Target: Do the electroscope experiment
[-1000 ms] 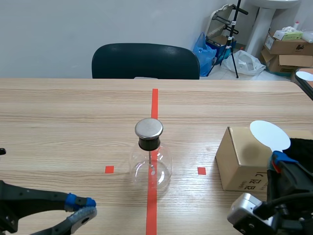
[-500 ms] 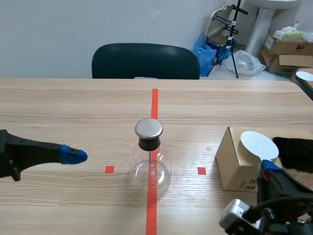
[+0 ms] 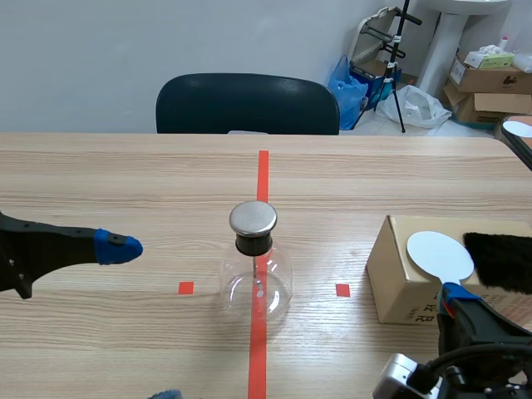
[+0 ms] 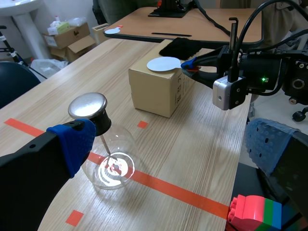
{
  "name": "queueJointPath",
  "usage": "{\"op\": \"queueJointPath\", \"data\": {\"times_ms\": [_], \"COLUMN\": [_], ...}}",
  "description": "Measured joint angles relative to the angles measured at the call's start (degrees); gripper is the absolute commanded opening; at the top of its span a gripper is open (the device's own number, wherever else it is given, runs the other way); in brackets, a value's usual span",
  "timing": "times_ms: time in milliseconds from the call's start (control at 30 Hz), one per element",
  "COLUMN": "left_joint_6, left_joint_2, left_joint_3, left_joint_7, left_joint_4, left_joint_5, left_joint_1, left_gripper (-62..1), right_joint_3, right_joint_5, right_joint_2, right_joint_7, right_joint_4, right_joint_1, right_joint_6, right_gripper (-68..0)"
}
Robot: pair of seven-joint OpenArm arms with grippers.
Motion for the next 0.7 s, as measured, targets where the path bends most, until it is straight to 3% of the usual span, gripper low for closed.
{"op": "queueJointPath", "data": {"times_ms": [100,300,500,700], "left_joint_6": [0.00,0.00,0.00,0.00], "left_joint_2": [0.00,0.00,0.00,0.00], "left_joint_3": [0.00,0.00,0.00,0.00], "left_joint_7": [3.91,3.91,3.91,3.91], "left_joint_4": [-0.04,-0.04,-0.04,-0.04], "left_joint_5": [-3.82,-4.00,-4.00,-3.98], "left_joint_1": [-0.02,-0.02,-0.02,-0.02], "left_gripper": [1.4,1.4,1.4,1.4], "right_joint_3": [0.00,0.00,0.00,0.00], "right_joint_5": [-0.26,-0.44,-0.87,-0.87], "right_joint_2": [-0.02,-0.02,-0.02,-0.02], "right_joint_7": [-0.02,-0.28,-0.85,-0.87], "right_joint_4": [0.00,0.00,0.00,0.00], "right_joint_1": [0.00,0.00,0.00,0.00], "right_joint_6": [0.00,0.00,0.00,0.00], "right_gripper": [-66.4,-64.8,-52.9,-35.0]}}
